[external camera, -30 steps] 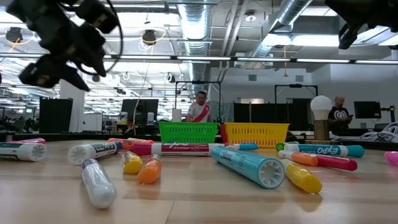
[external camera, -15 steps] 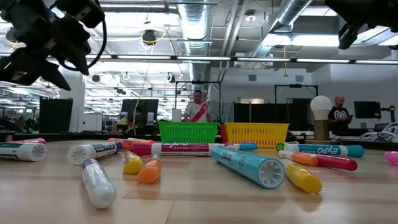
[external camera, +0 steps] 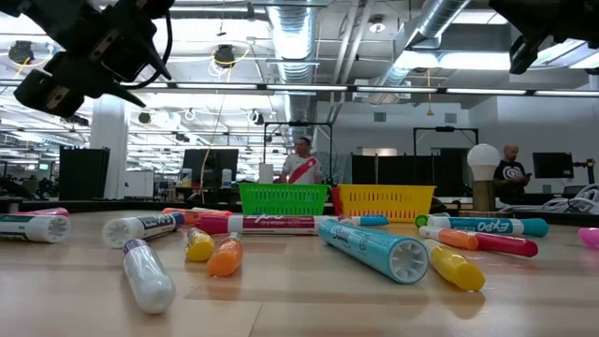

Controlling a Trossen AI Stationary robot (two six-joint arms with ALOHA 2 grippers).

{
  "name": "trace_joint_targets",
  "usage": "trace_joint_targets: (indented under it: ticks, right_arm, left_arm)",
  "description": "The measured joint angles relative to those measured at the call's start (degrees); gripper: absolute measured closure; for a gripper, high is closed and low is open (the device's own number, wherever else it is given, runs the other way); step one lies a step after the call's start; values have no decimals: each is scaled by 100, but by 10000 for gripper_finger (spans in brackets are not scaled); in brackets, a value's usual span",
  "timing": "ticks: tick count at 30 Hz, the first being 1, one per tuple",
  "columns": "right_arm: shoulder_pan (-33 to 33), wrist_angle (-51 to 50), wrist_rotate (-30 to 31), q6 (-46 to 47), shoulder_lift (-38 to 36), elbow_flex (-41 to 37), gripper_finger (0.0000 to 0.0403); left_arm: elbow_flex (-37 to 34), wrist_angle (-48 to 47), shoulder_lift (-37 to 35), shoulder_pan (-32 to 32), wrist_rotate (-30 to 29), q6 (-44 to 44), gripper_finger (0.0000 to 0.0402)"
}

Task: Pick & Place Markers
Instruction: Put the large pink highlighter pen into the yellow bin

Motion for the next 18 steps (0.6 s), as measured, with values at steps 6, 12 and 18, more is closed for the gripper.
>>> trace_joint_targets:
  ticks: [6,12,18]
  right_arm:
    - [0,0,0,1,0,0,403]
    - [0,0,4,0,0,0,403]
    - [1,-22,4,-2,0,0,403]
  left_arm:
    - [82,-174,514,0,498,-490,224]
    - [1059,-2750,1022,-125,1170,-644,224]
    - [1620,-3502,1541,-346,1075,-1178,224]
